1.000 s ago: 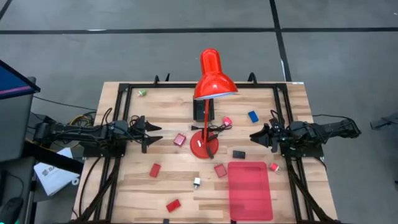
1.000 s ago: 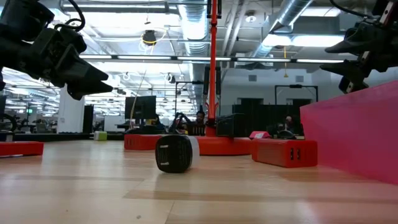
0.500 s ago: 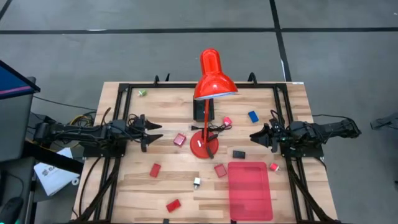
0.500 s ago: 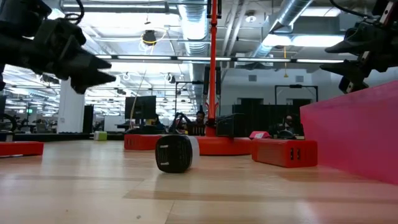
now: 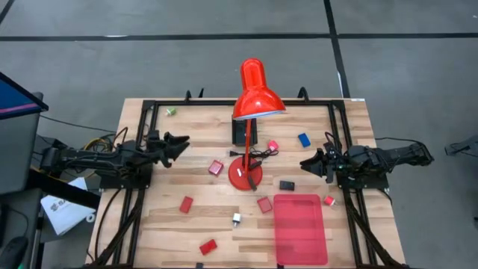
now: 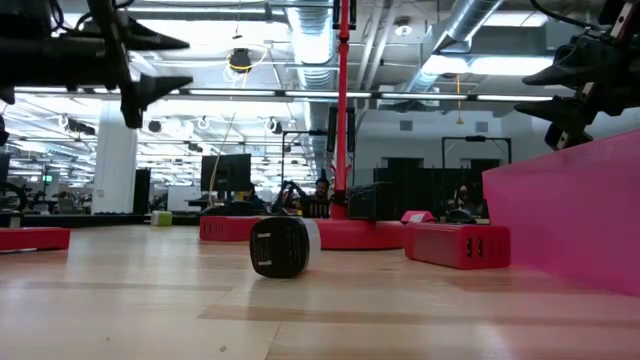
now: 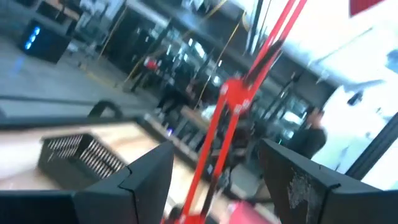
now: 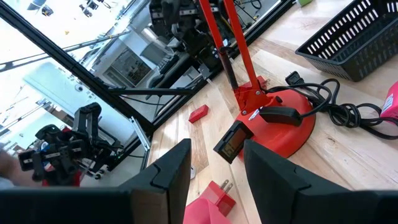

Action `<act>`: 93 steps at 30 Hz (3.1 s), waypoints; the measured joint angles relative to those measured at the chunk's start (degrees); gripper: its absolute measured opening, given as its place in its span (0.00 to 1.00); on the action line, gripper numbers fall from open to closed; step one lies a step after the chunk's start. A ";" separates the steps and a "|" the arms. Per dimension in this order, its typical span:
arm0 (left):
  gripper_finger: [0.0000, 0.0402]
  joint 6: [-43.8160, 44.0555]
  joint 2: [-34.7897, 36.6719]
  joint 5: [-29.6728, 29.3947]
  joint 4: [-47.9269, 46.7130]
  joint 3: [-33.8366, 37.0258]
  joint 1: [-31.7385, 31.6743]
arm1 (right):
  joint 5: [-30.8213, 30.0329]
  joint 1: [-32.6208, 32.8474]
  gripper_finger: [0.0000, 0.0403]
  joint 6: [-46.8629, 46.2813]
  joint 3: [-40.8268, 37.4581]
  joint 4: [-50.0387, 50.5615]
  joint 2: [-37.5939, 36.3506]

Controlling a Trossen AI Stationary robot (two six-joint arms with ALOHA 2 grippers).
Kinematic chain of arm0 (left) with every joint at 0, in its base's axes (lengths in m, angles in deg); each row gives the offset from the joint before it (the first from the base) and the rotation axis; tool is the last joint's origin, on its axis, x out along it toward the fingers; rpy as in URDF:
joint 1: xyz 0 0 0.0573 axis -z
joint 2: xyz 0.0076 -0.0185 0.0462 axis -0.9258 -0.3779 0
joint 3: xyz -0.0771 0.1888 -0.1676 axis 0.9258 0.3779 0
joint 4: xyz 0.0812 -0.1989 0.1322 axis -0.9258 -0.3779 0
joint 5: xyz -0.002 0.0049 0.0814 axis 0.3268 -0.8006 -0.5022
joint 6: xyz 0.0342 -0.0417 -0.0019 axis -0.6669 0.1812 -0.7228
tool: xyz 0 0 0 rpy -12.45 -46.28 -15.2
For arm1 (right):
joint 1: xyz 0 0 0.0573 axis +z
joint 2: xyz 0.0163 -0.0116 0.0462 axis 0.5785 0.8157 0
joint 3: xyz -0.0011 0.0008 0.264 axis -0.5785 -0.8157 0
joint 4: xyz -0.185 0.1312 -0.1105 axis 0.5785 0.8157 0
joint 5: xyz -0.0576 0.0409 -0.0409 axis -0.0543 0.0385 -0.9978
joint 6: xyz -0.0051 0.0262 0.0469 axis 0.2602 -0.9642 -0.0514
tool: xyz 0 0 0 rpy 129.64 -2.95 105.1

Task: Pick & Place Office items
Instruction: Put the blue digital timer into the black bin

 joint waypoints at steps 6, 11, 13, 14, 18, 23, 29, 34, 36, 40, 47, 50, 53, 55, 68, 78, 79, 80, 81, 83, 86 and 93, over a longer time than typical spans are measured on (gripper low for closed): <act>0.58 6.12 0.00 1.43 4.34 0.01 0.00 | -0.01 0.02 0.35 0.00 0.01 -0.01 0.00; 0.58 11.23 -0.01 0.68 4.26 0.00 0.00 | -0.14 0.02 0.35 0.17 0.01 -0.18 -0.02; 0.58 14.46 -0.02 -1.65 5.02 0.01 0.00 | -3.27 -0.21 0.35 2.61 -0.16 -1.36 0.00; 0.58 15.23 -0.04 -2.21 6.02 0.01 0.00 | -5.65 -0.39 0.35 2.29 -0.26 -2.26 0.00; 0.58 15.82 -0.04 -5.10 8.14 0.01 0.00 | -11.95 -1.23 0.35 -7.00 -0.22 -8.76 -0.21; 0.58 16.26 -0.78 -12.53 8.61 0.01 0.00 | -20.53 -3.22 0.35 -7.00 -0.22 -16.27 -0.11; 0.58 16.05 -4.91 -15.13 9.19 0.00 0.00 | -21.45 -5.08 0.35 -6.55 -0.15 -24.63 -0.15; 0.57 16.09 -9.26 -15.78 9.86 0.01 -0.28 | -26.85 -7.74 0.35 -8.44 -0.07 -30.42 -0.16; 0.57 16.49 -11.00 -16.44 12.30 0.01 -1.07 | -27.31 -9.38 0.35 -14.43 -0.07 -31.32 -0.10; 0.55 13.56 -15.48 -15.76 25.49 -0.15 -2.01 | -20.89 -12.07 0.35 -17.42 -0.05 -38.28 1.11; 0.57 -4.92 -20.82 -6.44 36.92 -11.28 -2.05 | -16.65 -9.00 0.35 2.00 16.15 -40.74 10.39; 0.57 -12.65 -22.09 -6.03 31.05 -17.94 -2.05 | -17.10 -7.08 0.35 12.34 28.69 -30.85 17.40; 0.57 -21.33 -22.72 -8.94 21.71 -24.90 -2.01 | -20.99 -5.55 0.35 17.30 42.58 -11.97 24.80; 0.57 -26.36 -23.00 -15.01 12.46 -29.71 -2.03 | -27.21 -4.95 0.35 14.45 51.72 5.20 29.60; 0.57 -5.96 -22.75 -40.48 -51.78 -46.26 -2.05 | -32.88 -4.79 0.37 -27.24 74.77 81.18 50.81; 0.57 4.12 -26.06 -17.80 -48.77 -43.47 0.71 | -24.37 -6.16 0.59 -32.27 59.55 79.25 55.68; 0.57 1.37 -26.59 -17.52 -44.44 -43.19 1.50 | -22.99 -7.10 0.61 -31.82 57.54 77.98 55.56; 0.58 -1.32 -27.15 -17.51 -40.27 -43.11 2.01 | -21.22 -8.35 0.63 -30.02 55.41 75.87 55.24; 0.59 -3.80 -27.66 -17.57 -36.54 -43.11 2.35 | -18.85 -9.79 0.65 -27.49 53.24 73.05 54.70; 0.61 -8.14 -28.63 -17.58 -29.75 -43.11 2.27 | -12.87 -13.34 0.66 -20.61 49.27 65.61 53.48; 0.65 -12.28 -29.84 -17.59 -22.47 -43.11 1.54 | -4.96 -19.32 0.66 -11.45 44.05 56.89 52.68; 0.71 -13.47 -30.40 -16.94 -20.22 -43.02 -0.02 | -0.02 -37.07 0.66 12.77 40.33 54.07 58.44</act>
